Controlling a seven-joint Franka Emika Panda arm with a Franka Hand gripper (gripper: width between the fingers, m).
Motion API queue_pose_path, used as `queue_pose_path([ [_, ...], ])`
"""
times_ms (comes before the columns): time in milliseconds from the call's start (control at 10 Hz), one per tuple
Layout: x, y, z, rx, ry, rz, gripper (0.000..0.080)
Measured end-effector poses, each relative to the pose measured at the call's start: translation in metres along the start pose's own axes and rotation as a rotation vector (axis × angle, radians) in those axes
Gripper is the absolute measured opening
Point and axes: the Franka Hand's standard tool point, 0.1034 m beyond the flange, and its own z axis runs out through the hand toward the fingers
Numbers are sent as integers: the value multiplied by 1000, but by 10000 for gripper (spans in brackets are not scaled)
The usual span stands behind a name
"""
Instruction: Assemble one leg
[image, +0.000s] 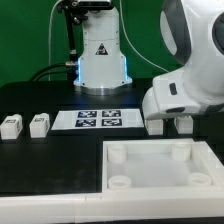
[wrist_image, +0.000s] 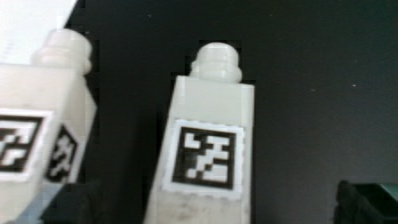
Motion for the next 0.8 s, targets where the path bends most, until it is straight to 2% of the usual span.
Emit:
queue_pose_path([
  [300, 1, -1, 5, -1, -5, -2, 649],
  [400, 1, -1, 5, -1, -5, -3, 524],
  [500, 1, -1, 5, -1, -5, -3, 524],
  [600, 1, -1, 5, -1, -5, -4, 386],
  [700, 1, -1, 5, -1, -6, -4, 289],
  [800, 1, -1, 5, -1, -5, -4, 290],
])
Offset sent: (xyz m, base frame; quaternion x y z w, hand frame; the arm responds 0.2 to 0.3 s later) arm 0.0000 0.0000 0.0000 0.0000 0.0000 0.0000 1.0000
